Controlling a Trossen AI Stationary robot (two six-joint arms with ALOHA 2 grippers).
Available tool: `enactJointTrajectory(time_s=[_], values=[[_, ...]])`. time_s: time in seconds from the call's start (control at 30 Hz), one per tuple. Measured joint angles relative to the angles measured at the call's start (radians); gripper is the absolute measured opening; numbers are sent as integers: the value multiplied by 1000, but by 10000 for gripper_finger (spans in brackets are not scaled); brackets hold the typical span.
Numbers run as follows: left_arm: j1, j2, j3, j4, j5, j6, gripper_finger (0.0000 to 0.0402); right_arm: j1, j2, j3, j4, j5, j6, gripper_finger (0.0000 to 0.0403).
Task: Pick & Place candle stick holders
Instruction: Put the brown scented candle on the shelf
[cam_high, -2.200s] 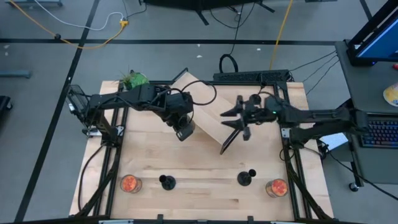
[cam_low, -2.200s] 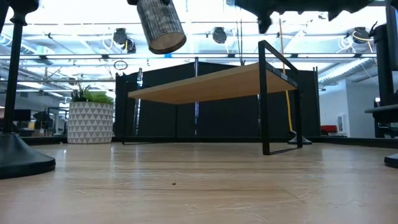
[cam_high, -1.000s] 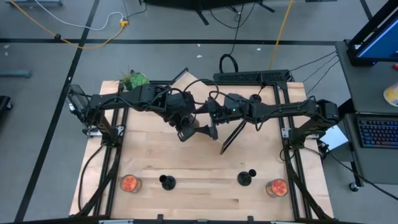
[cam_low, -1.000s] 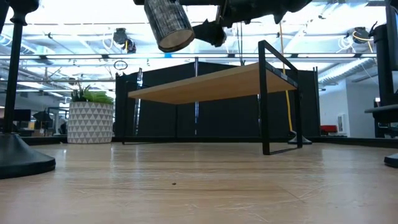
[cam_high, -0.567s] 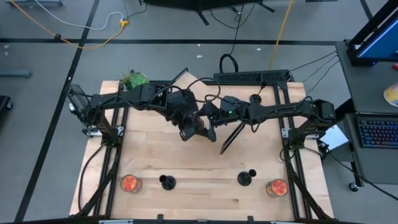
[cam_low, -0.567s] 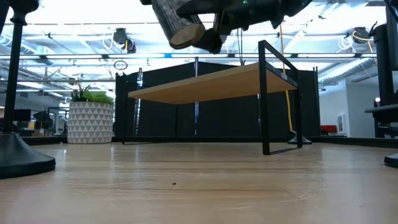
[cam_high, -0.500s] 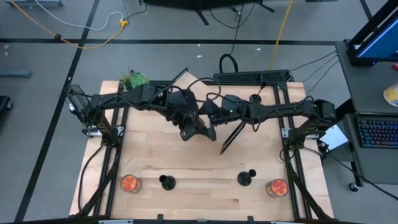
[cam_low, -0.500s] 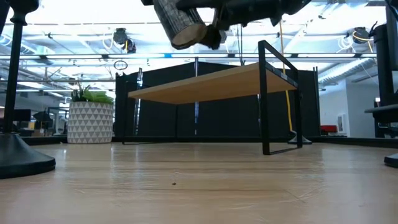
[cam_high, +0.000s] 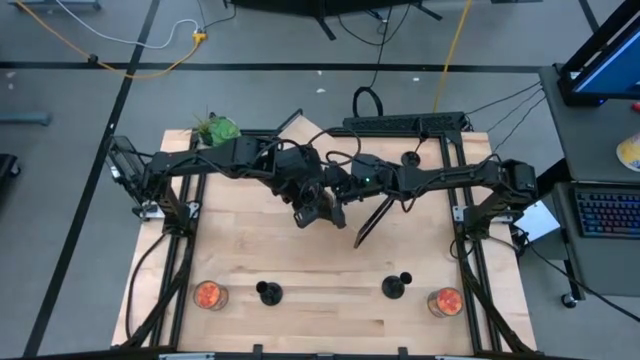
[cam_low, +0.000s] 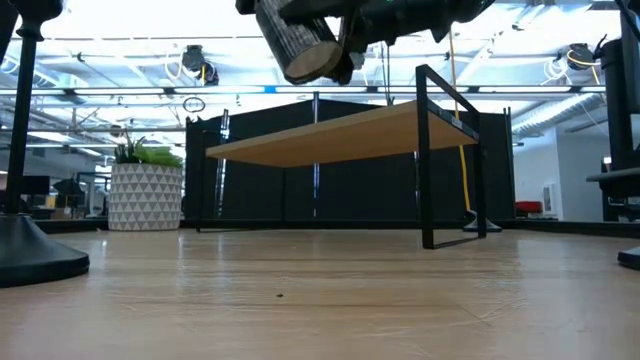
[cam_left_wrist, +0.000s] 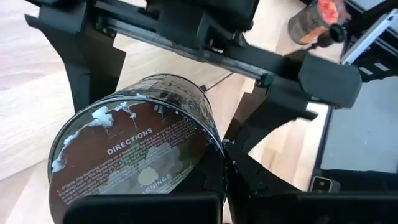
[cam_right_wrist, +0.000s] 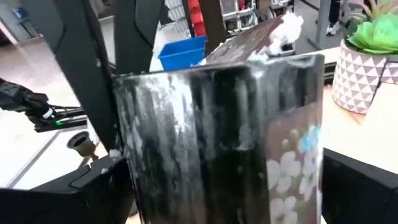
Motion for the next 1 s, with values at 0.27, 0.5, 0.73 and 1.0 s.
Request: enactJointTrajectory(time_s=[0.27, 0.5, 0.73, 1.0], values=[[1, 6, 0, 3, 2, 5, 0, 0, 2, 0, -3, 0, 25, 382], [3, 5, 0, 9, 13, 4, 0, 1, 3, 0, -7, -7, 12, 353], [2, 5, 0, 15, 13, -4, 0, 2, 3, 0, -7, -7, 19, 353], [2, 5, 0, 23, 0, -15, 25, 2, 2, 0, -9, 4, 37, 353]])
